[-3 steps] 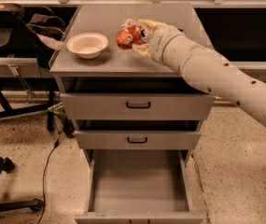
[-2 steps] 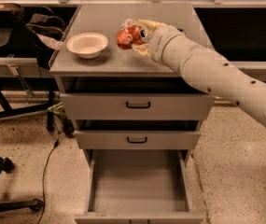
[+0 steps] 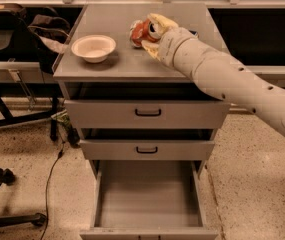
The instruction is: Pick coke can from bottom drawer and place on counter
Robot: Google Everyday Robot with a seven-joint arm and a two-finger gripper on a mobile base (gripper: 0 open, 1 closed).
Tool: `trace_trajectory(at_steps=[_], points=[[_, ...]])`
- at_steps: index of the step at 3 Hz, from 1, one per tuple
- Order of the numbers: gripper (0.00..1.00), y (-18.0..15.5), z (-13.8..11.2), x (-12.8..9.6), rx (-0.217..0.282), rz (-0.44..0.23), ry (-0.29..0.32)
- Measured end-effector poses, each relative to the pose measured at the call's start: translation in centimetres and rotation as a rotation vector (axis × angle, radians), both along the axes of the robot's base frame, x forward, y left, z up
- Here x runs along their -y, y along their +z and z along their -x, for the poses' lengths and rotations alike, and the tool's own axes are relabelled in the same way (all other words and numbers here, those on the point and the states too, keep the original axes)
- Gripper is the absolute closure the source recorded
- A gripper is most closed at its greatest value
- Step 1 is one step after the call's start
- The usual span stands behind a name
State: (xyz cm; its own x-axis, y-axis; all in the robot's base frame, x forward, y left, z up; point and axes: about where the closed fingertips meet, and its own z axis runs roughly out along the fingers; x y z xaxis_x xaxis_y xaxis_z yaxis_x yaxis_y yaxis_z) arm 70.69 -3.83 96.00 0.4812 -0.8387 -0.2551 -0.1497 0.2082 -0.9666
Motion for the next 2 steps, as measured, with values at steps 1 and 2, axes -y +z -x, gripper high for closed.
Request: trace_trajectory(at_steps=[1,2], points=[[0.0,0.01,0.0,-0.03,0.0,0.0,0.0],[0.0,0.01,0.0,-0.03,0.0,0.0,0.0]])
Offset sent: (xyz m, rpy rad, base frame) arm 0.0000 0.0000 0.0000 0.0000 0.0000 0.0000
